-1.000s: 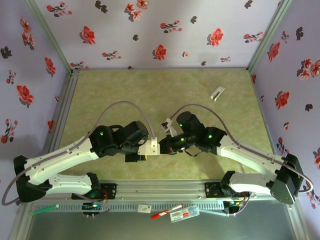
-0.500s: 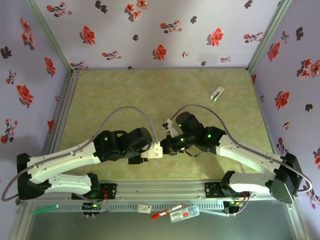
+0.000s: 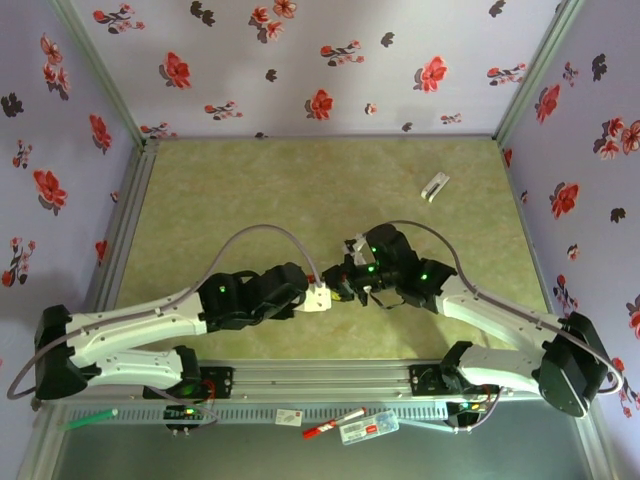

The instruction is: Unlock with the key

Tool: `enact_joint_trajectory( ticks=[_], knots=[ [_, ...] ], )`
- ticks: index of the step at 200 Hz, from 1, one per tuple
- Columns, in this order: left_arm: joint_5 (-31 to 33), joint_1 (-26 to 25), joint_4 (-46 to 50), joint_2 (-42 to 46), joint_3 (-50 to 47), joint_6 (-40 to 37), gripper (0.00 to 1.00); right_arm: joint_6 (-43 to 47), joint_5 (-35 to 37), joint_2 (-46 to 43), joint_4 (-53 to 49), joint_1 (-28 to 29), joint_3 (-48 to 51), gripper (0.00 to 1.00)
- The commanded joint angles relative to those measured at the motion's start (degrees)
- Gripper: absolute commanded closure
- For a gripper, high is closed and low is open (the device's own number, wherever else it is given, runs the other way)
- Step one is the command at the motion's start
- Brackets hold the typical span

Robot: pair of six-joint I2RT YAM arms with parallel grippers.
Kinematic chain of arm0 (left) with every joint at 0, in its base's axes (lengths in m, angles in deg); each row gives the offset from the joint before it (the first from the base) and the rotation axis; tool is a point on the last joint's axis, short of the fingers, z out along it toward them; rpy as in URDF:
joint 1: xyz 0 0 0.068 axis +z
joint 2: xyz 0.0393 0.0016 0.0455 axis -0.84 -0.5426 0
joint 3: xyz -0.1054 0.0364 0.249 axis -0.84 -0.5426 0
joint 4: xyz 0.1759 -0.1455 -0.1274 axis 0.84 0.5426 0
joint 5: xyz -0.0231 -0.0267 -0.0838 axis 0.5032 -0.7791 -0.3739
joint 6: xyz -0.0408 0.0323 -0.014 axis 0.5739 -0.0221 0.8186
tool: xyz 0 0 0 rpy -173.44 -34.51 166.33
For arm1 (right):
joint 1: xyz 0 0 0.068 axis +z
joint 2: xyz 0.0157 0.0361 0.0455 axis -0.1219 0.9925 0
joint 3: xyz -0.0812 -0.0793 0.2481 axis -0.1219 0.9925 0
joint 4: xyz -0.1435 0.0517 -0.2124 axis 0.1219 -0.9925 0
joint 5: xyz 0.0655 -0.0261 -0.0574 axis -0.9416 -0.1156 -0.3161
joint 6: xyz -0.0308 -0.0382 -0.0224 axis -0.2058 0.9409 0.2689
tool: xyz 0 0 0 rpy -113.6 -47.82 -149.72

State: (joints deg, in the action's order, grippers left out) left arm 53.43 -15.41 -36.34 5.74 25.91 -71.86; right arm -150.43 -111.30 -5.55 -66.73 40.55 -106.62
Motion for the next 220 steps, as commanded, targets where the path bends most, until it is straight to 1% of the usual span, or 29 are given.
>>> enact_joint_trajectory(
  ticks=[1, 27, 36, 64, 82, 92, 113, 126, 139, 151, 163, 178, 220],
  knots=[
    [-1.81, -3.24, -26.09, 1.69, -0.19, -3.18, 1.00, -15.68, 7.85, 0.62, 13.77, -0.48, 2.58, 1.00],
    [-0.35, -3.28, -28.41, 2.08, -2.43, -3.70, 1.00, -25.44, 10.77, -0.28, 18.93, -0.46, 6.44, 1.00],
    [-0.31, -3.24, -28.56, 2.16, -2.86, -3.48, 1.00, -27.73, 11.27, -0.64, 19.06, -0.59, 7.05, 1.00],
    [-0.17, -3.22, -29.31, 2.61, -3.99, -2.41, 1.00, -31.70, 13.60, -2.52, 17.36, -0.62, 7.71, 1.00],
    [-1.18, -3.14, -28.30, 3.06, -3.86, -0.35, 1.00, -31.62, 13.67, -3.49, 14.82, -1.00, 6.84, 1.00],
    [-3.39, -2.58, -26.59, 3.56, -3.43, 1.97, 1.00, -29.19, 12.94, -4.48, 11.03, -1.89, 5.85, 0.94],
    [-10.57, -0.26, -19.94, 4.27, -1.21, 7.60, 1.00, -22.17, 11.03, -7.35, -1.13, -4.94, 2.91, 0.74],
    [-15.72, 1.81, -15.88, 4.80, -0.26, 11.10, 1.00, -16.60, 10.11, -9.45, -10.22, -7.60, 0.45, 0.65],
    [-20.17, 3.56, -11.78, 4.97, 0.76, 13.43, 1.00, -12.32, 9.12, -11.47, -15.10, -10.43, -1.01, 0.57],
    [-22.77, 4.47, -9.47, 5.35, 0.91, 14.66, 1.00, -8.58, 7.79, -12.72, -19.04, -12.73, -2.55, 0.50],
    [-24.92, 5.49, -8.45, 5.84, 0.77, 16.14, 1.00, -4.34, 7.06, -13.22, -23.80, -14.40, -4.31, 0.47],
    [-26.73, 6.31, -7.32, 6.10, 0.84, 16.97, 1.00, -0.30, 6.31, -13.07, -27.51, -15.12, -5.94, 0.45],
    [-31.40, 7.86, -5.72, 4.66, 1.96, 17.79, 1.00, 8.78, 2.89, -11.89, -28.07, -14.95, -9.08, 0.41]
  ],
)
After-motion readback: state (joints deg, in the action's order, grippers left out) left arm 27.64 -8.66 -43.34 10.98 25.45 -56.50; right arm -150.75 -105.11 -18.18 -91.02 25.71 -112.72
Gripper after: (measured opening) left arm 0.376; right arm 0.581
